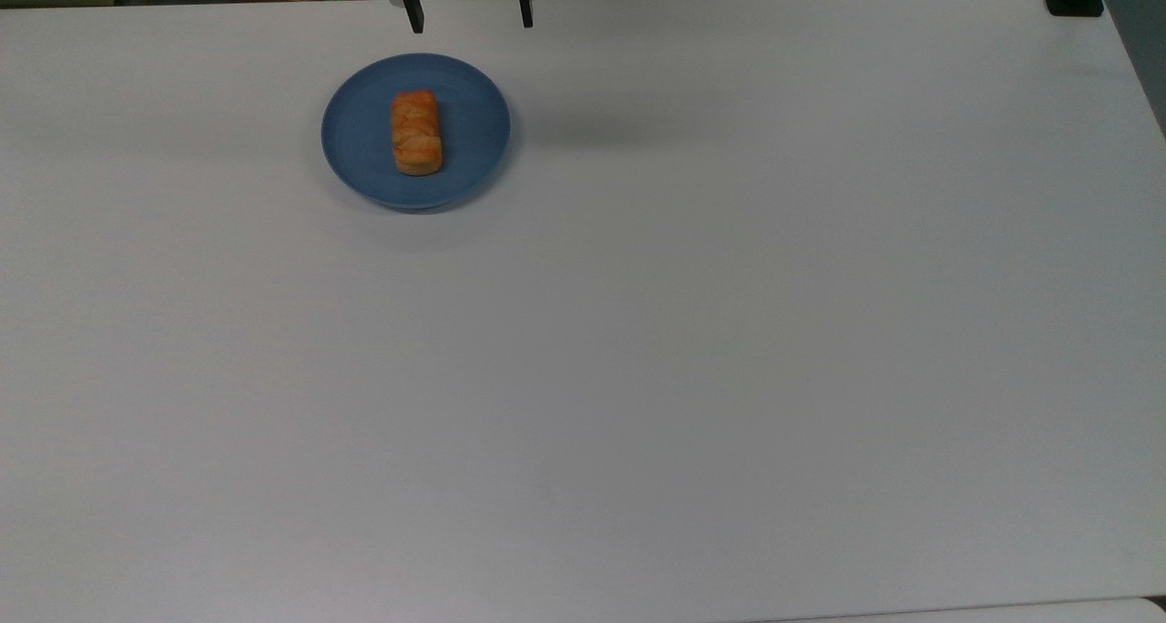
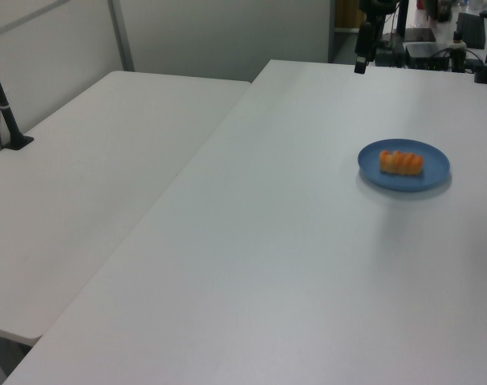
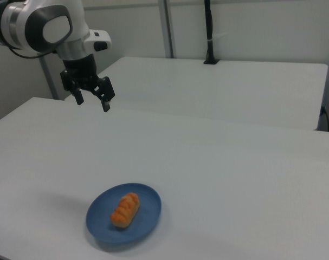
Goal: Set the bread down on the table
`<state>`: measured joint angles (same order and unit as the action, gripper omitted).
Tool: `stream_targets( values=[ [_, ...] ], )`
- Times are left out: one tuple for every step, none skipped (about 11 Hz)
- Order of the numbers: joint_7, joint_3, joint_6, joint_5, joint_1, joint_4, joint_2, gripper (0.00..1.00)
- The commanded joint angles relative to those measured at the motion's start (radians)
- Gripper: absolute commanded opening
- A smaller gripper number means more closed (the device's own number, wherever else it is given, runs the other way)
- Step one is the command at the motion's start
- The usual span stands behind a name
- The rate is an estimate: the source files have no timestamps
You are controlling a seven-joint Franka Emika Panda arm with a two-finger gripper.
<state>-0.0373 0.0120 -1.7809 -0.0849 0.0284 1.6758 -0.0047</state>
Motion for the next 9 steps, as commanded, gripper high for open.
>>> stream_targets(
  values=[
    [-0.016,-0.014,-0.015,0.014,0.018,0.021,-0.012,1.0],
    [-0.021,-0.014,-0.017,0.014,0.018,0.028,-0.011,1.0],
    [-0.023,-0.014,-0.017,0.016,0.018,0.035,-0.011,1.0],
    [-0.023,-0.014,-0.017,0.016,0.016,0.038,-0.009,1.0],
    [-0.023,-0.014,-0.023,0.017,0.018,0.041,-0.009,1.0],
    [-0.023,-0.014,-0.025,0.017,0.015,0.041,-0.009,1.0],
    [-0.023,-0.014,-0.025,0.017,0.008,0.044,-0.009,1.0],
    [-0.023,-0.014,-0.026,0.019,0.005,0.067,-0.009,1.0],
    [-0.023,-0.014,-0.028,0.034,0.004,0.073,-0.003,1.0]
  ],
)
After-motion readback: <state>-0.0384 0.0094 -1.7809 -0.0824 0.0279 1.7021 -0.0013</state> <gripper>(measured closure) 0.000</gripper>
